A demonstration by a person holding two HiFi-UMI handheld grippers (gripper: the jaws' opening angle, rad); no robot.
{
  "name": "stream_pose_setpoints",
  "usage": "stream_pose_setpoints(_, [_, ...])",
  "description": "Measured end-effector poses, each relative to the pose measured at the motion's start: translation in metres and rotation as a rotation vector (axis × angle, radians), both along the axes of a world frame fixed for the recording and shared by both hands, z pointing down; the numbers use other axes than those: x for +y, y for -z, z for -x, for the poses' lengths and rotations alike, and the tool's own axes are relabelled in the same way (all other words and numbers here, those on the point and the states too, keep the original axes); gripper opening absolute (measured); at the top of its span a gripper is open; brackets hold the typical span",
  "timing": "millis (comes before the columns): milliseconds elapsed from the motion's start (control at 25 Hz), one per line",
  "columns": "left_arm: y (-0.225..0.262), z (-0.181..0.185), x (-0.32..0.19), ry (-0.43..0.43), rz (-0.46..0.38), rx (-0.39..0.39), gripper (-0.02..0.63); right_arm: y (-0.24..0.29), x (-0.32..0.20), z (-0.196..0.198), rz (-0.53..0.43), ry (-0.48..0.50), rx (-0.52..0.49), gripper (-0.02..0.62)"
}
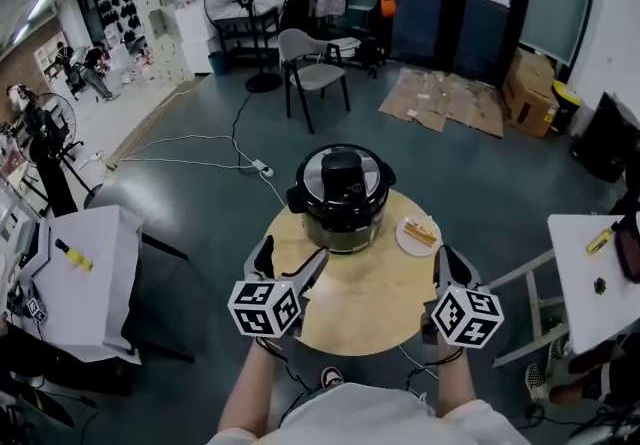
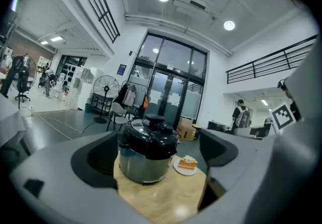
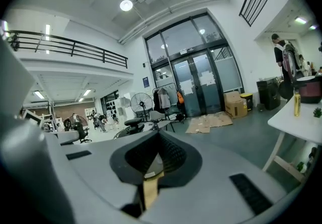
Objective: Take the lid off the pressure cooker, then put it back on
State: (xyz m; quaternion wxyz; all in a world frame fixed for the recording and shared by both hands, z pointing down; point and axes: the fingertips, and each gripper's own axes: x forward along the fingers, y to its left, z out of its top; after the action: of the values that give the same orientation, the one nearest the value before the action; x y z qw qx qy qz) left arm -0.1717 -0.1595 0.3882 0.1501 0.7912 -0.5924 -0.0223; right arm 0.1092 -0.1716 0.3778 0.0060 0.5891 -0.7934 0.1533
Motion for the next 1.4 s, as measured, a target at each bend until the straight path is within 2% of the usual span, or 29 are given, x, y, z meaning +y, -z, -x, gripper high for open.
stream_pose_setpoints(320, [-0.008, 0.003, -0.047, -0.023, 0.019, 0.012, 0.497, -0.015, -0.038, 0.005, 0.043, -0.012, 0.014, 0.000])
stream_pose_setpoints(640, [-0.016, 0.006, -0.066, -0.002, 0.039, 0.007, 0.497, -0.020, -0.077, 0.024, 0.061, 0.059, 0.040, 0.000])
stream_pose_setpoints(1120, [-0.008, 0.008, -0.097, -0.082, 0.041, -0.087, 0.497, -0.044, -0.094, 0.030, 0.117, 0.067, 0.027, 0.000])
stream_pose_setpoints(1400, [0.010, 0.003, -0.122, -0.185, 0.036, -0.196, 0.497, -0.050, -0.101, 0.031, 0.128, 0.051, 0.005, 0.000])
